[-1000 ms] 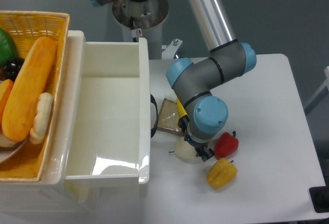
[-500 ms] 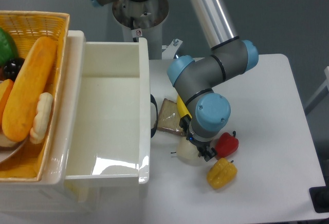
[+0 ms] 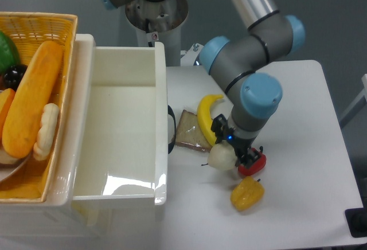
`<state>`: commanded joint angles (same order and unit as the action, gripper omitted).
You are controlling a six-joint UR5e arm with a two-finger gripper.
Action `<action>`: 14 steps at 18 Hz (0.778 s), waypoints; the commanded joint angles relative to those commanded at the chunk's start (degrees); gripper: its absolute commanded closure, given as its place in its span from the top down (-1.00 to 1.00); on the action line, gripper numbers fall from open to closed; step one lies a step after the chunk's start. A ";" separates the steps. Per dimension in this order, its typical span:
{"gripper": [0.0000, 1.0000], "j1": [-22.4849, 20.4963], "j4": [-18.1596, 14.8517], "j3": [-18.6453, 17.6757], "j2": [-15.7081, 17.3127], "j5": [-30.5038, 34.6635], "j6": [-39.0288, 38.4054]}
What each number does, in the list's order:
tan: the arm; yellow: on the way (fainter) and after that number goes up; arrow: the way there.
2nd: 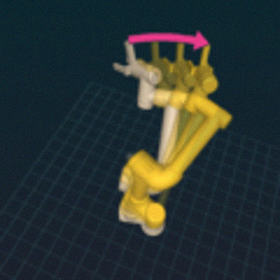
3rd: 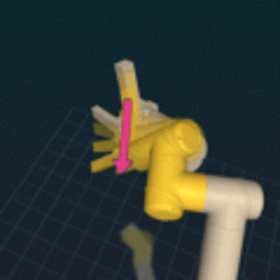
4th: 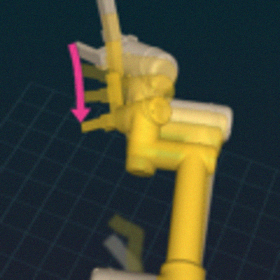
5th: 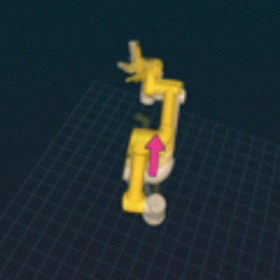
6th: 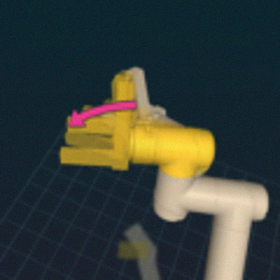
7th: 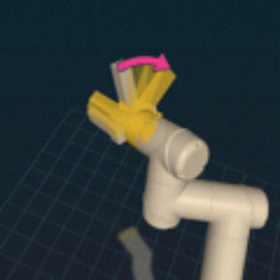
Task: Pick up the pear
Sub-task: 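Lift the white fruit up off the table with the gripper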
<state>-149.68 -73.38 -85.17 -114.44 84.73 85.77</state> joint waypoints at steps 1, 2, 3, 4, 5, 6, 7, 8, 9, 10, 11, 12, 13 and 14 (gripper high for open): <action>-0.12 -0.79 -1.49 0.00 0.70 0.00 1.67; -0.12 -1.23 -2.90 0.00 1.49 0.00 3.34; -0.12 -1.58 -3.78 0.00 1.85 0.00 4.75; -0.12 -2.11 -4.49 0.00 1.94 0.00 5.98; -0.12 -2.46 -5.02 -0.09 2.03 0.00 6.86; -0.12 -3.07 -5.54 -0.09 2.55 -0.17 7.83; -0.12 -3.51 -6.07 -0.26 3.25 -0.70 8.44; -0.12 -3.95 -6.08 -0.35 3.52 -1.14 8.62; -0.12 -4.22 -6.08 -0.35 3.52 -1.40 8.63; -0.12 -4.22 -6.08 -0.44 3.52 -1.49 8.63; -0.12 -4.31 -6.08 -0.44 3.52 -1.49 8.63; -0.12 -4.40 -6.08 -0.44 3.52 -1.49 8.63; -0.12 -4.66 -6.08 -0.44 3.61 -1.49 8.71; -0.12 -4.66 -6.08 -0.61 3.61 -1.49 8.71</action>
<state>-154.34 -79.45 -85.78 -110.83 83.23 94.48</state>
